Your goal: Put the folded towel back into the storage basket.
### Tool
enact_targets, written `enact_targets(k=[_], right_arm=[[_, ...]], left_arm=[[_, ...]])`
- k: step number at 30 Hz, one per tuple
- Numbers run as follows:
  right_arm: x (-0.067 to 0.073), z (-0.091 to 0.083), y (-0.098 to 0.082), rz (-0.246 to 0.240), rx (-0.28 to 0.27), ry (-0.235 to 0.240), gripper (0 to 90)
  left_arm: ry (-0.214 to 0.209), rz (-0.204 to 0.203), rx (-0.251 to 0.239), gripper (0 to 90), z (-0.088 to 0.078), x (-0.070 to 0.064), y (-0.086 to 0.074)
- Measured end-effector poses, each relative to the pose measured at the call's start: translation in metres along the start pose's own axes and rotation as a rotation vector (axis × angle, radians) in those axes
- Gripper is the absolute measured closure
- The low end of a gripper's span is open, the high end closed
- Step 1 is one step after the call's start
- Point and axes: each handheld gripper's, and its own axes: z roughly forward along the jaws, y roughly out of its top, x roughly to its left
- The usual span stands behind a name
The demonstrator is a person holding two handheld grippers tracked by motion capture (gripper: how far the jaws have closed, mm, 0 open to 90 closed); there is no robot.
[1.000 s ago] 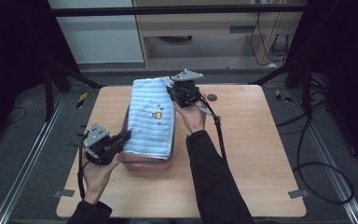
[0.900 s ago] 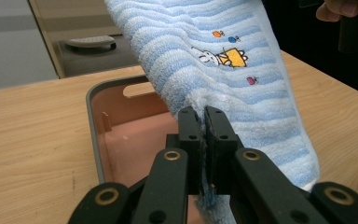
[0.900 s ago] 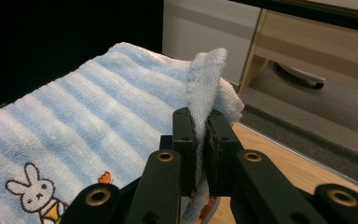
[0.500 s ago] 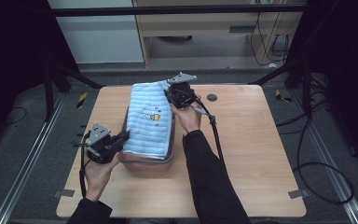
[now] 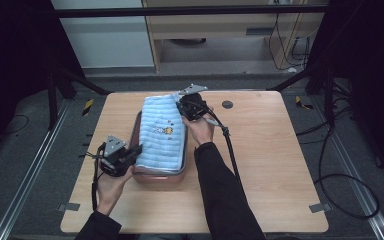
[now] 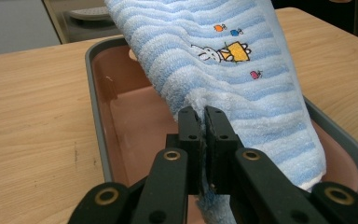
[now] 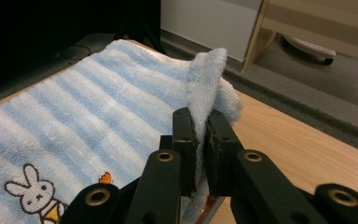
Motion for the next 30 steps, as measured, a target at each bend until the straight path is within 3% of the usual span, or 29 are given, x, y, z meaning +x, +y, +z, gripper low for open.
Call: enact_targets(k=[30], right_arm=[[0.004, 0.033, -0.037, 0.015, 0.091, 0.022, 82.8]], left_arm=[[0.048, 0.026, 0.101, 85.8, 0.018, -0.001, -0.024]])
